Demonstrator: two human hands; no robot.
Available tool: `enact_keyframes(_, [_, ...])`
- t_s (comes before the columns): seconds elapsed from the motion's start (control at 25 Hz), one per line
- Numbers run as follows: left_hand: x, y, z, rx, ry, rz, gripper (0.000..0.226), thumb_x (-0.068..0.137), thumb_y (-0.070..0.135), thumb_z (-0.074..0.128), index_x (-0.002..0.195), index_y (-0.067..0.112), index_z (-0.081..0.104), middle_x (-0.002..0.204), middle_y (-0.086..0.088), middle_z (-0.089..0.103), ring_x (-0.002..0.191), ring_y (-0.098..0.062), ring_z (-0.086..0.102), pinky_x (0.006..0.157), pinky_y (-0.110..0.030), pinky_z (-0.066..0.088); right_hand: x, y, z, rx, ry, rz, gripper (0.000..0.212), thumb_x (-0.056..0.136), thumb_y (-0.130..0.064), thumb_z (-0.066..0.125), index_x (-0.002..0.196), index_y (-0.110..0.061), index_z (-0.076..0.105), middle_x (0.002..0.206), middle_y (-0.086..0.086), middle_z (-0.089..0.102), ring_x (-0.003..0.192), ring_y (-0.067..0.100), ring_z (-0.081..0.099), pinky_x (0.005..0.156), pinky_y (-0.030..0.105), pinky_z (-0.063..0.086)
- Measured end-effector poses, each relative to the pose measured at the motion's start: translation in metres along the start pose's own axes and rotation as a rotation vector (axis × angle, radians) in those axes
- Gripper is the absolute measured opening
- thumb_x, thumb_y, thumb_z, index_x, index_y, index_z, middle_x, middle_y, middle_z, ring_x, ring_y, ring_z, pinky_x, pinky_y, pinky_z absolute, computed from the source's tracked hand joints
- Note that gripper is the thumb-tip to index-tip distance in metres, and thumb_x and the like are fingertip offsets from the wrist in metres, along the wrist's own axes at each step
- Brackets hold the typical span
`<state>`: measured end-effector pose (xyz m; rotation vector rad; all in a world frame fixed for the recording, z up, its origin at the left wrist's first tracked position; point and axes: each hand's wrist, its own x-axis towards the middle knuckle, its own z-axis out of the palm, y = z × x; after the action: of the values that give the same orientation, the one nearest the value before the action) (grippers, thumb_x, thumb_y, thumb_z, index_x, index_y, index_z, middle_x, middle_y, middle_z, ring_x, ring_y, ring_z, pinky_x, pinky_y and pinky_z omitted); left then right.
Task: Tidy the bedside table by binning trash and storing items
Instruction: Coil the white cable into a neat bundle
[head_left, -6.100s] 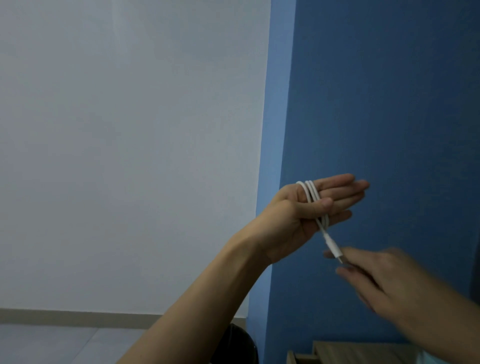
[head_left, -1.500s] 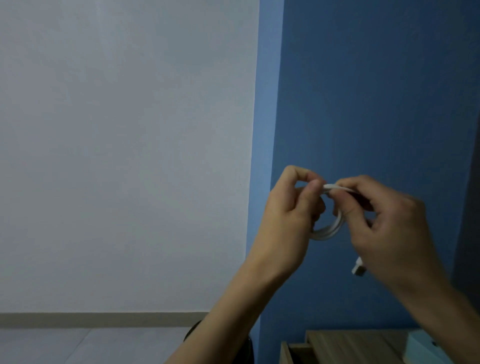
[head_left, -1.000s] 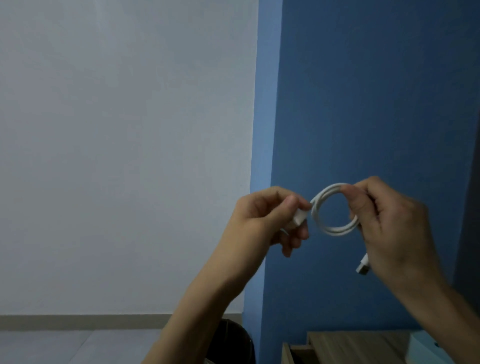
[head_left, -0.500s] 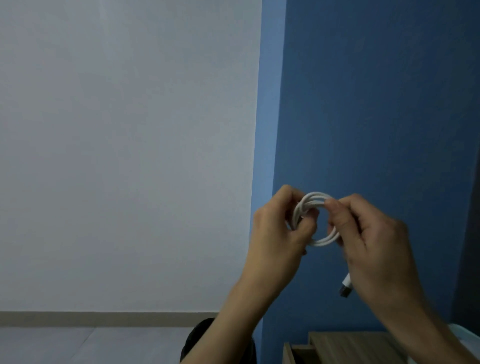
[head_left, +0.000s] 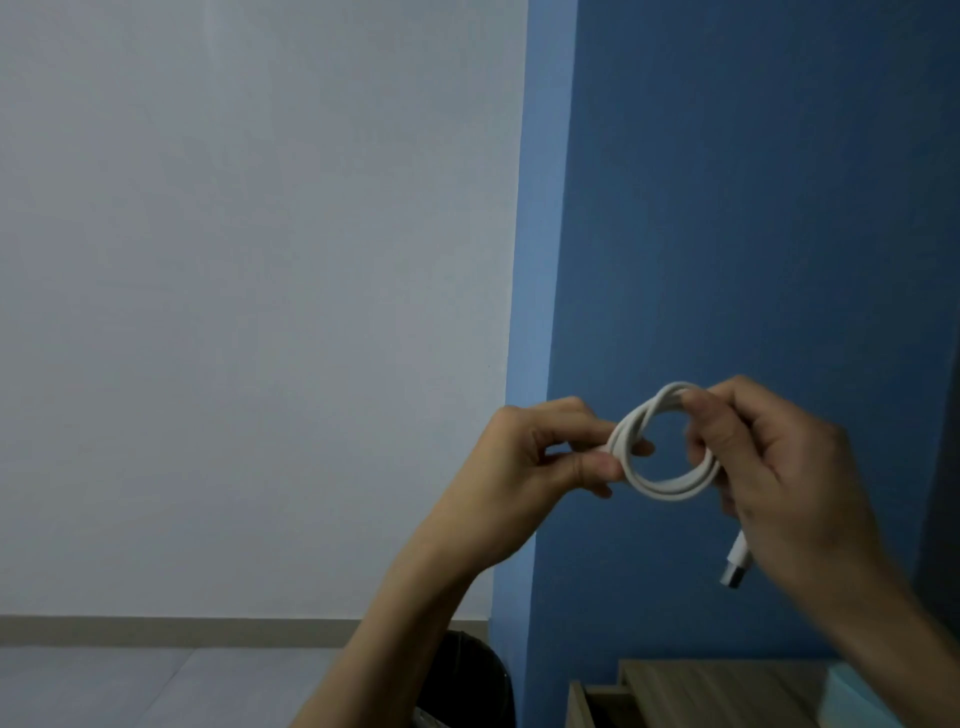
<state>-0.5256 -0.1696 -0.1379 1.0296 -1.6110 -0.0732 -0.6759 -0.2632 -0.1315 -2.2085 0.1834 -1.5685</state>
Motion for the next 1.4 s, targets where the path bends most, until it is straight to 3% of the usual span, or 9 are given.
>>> enact_keyframes(0.24, [-0.010, -0.016, -0.007, 0.320, 0.096, -0.030, 0.012, 0.082, 0.005, 0.064, 0.090, 0.004, 0.074, 0.076, -0.003, 0.064, 0.073, -0.005, 0.060, 0.068, -0.013, 0.046, 0.008, 0.008, -0.014, 0.175, -0.293, 0.147, 0.062, 0.059, -0.078, 0.053, 0.063, -0.016, 0.054, 0.046, 0.000, 0.040, 0.036, 0.002, 0.031, 0.035, 0.013, 0.027])
enact_keyframes(0.36, [-0.011, -0.010, -0.001, -0.069, -0.074, -0.143, 0.021, 0.091, 0.012, 0.050, 0.101, -0.002, 0.062, 0.084, -0.013, 0.066, 0.079, -0.014, 0.063, 0.078, -0.020, 0.049, 0.005, 0.007, -0.010, -0.047, -0.280, -0.002, 0.041, 0.074, -0.062, 0.044, 0.068, -0.022, 0.051, 0.049, -0.005, 0.046, 0.039, 0.006, 0.037, 0.039, 0.012, 0.028])
enact_keyframes(0.44, [-0.005, -0.001, 0.006, -0.200, -0.107, -0.161, 0.033, 0.096, 0.030, 0.041, 0.114, 0.005, 0.053, 0.077, -0.009, 0.062, 0.067, -0.020, 0.060, 0.068, -0.029, 0.051, 0.006, 0.005, -0.007, -0.124, -0.275, -0.051, 0.035, 0.078, -0.057, 0.040, 0.069, -0.026, 0.051, 0.053, -0.008, 0.049, 0.043, 0.007, 0.041, 0.041, 0.013, 0.030])
enact_keyframes(0.52, [0.002, 0.005, 0.019, -0.001, -0.041, -0.136, 0.028, 0.096, 0.037, 0.041, 0.108, 0.015, 0.052, 0.063, 0.004, 0.053, 0.053, -0.012, 0.047, 0.053, -0.024, 0.043, 0.008, 0.004, -0.004, -0.142, -0.277, -0.074, 0.032, 0.080, -0.055, 0.039, 0.069, -0.028, 0.051, 0.056, -0.010, 0.052, 0.045, 0.006, 0.043, 0.043, 0.012, 0.031])
enact_keyframes(0.76, [0.013, 0.001, 0.033, 0.195, 0.183, 0.042, 0.024, 0.096, 0.026, 0.045, 0.081, 0.014, 0.059, 0.052, 0.014, 0.045, 0.051, -0.005, 0.040, 0.053, -0.014, 0.033, 0.005, 0.011, -0.006, 0.269, -0.265, 0.150, 0.063, 0.065, -0.076, 0.049, 0.070, -0.014, 0.061, 0.054, 0.004, 0.047, 0.045, 0.014, 0.038, 0.039, 0.019, 0.031])
enact_keyframes(0.88, [0.017, -0.002, 0.037, 0.202, 0.253, 0.059, 0.023, 0.096, 0.022, 0.046, 0.084, 0.010, 0.062, 0.052, 0.019, 0.049, 0.050, -0.003, 0.041, 0.053, -0.011, 0.033, 0.010, 0.020, -0.015, 0.008, -0.239, 0.055, 0.058, 0.072, -0.071, 0.044, 0.072, -0.016, 0.062, 0.065, 0.009, 0.058, 0.057, 0.019, 0.054, 0.056, 0.034, 0.044])
enact_keyframes(1.0, [0.018, -0.005, 0.036, 0.161, 0.289, 0.047, 0.023, 0.094, 0.024, 0.044, 0.100, 0.016, 0.065, 0.052, 0.020, 0.050, 0.050, -0.004, 0.040, 0.053, -0.013, 0.032, 0.015, 0.023, -0.021, -0.132, -0.209, 0.081, 0.039, 0.077, -0.058, 0.047, 0.067, -0.024, 0.062, 0.062, 0.004, 0.063, 0.054, 0.011, 0.057, 0.052, 0.025, 0.045])
enact_keyframes(1.2, [0.021, -0.010, 0.040, 0.180, 0.319, 0.031, 0.020, 0.095, 0.016, 0.046, 0.096, 0.013, 0.066, 0.052, 0.024, 0.052, 0.049, -0.001, 0.043, 0.053, -0.009, 0.031, 0.011, 0.017, -0.013, 0.585, -0.322, 0.419, 0.041, 0.050, -0.059, 0.076, 0.058, -0.021, 0.062, 0.051, -0.003, 0.051, 0.038, 0.002, 0.041, 0.034, 0.012, 0.033])
enact_keyframes(1.4, [0.021, -0.012, 0.037, 0.223, 0.285, 0.010, 0.021, 0.096, 0.021, 0.041, 0.096, 0.015, 0.062, 0.054, 0.018, 0.049, 0.050, -0.006, 0.041, 0.051, -0.015, 0.033, 0.006, 0.012, -0.008, 0.547, -0.238, 0.358, 0.027, 0.057, -0.030, 0.073, 0.065, -0.013, 0.055, 0.055, 0.000, 0.053, 0.041, 0.012, 0.050, 0.042, 0.016, 0.045])
